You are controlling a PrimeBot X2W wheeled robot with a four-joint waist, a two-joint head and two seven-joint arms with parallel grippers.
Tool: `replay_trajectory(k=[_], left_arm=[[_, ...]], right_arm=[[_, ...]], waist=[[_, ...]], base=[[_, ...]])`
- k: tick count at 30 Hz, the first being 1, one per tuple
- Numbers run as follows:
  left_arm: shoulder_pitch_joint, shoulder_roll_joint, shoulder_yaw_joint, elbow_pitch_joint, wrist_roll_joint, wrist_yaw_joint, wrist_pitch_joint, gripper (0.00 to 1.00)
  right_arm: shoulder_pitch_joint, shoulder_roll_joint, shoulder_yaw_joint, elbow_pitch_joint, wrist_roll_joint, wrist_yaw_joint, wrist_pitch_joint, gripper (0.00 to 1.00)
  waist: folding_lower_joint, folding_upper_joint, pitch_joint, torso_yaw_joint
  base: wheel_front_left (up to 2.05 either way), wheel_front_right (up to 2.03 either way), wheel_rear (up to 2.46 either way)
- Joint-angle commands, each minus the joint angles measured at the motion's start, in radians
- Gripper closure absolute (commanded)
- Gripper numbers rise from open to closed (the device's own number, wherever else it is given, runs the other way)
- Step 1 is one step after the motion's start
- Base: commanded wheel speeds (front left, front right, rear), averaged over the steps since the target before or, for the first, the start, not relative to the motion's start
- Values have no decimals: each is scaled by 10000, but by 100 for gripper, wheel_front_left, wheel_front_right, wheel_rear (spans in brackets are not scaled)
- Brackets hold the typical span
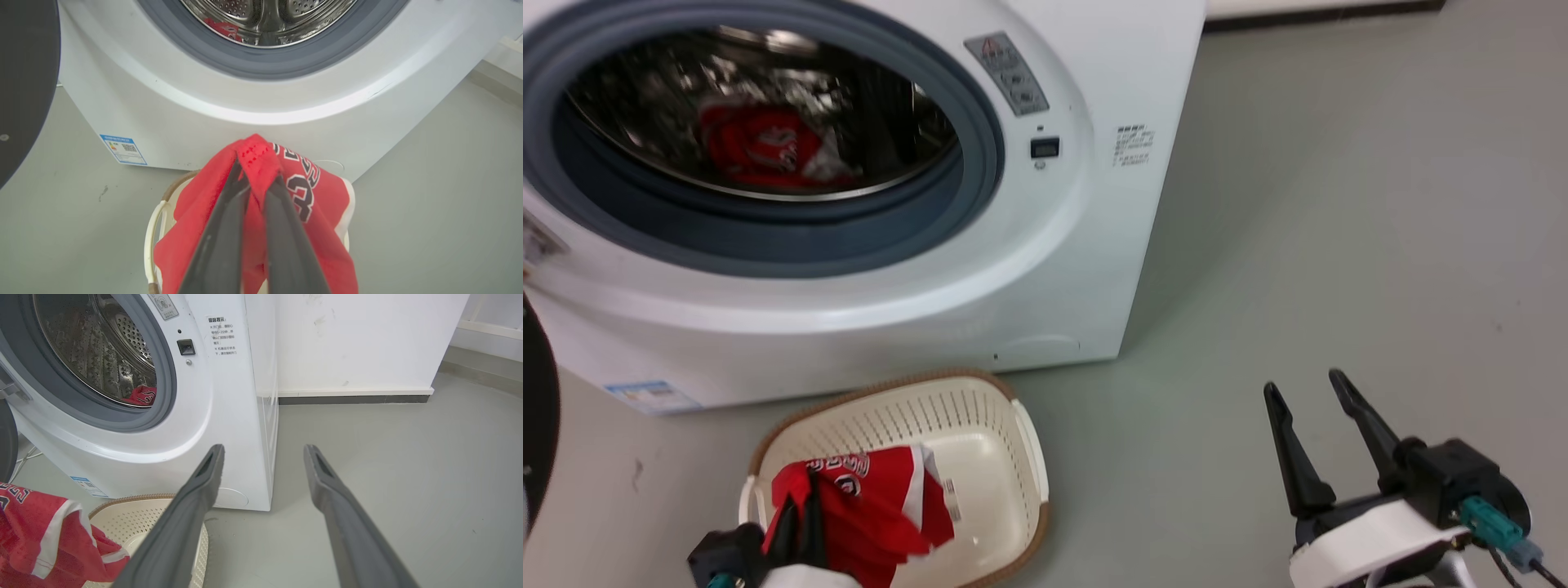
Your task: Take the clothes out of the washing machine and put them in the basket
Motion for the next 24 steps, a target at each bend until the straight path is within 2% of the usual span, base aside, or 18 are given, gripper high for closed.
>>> replay_trajectory(k=[1, 12, 18, 24], left_arm=[[-490, -5, -99, 421, -65, 48, -59, 100], [-3709, 211, -267, 5106, -324, -156, 271, 100], [-5287, 338, -71, 7362, -571, -20, 371, 100], [-6306, 465, 159, 8957, -835, 153, 291, 100]], right_arm=[[-324, 2, 56, -48, 8, -3, -73, 0], [-1598, 4, 274, 185, 161, -3, -475, 0], [-2042, 5, 418, 452, 230, -3, -737, 0], [-2287, 5, 568, 699, 249, -3, -890, 0]], waist=[[0, -1, 1028, -33], [0, -1, 3662, -553], [0, -1, 4532, -717], [0, -1, 4996, -720]], base=[[0, 0, 0], [0, 0, 0], [0, 0, 0], [0, 0, 0]])
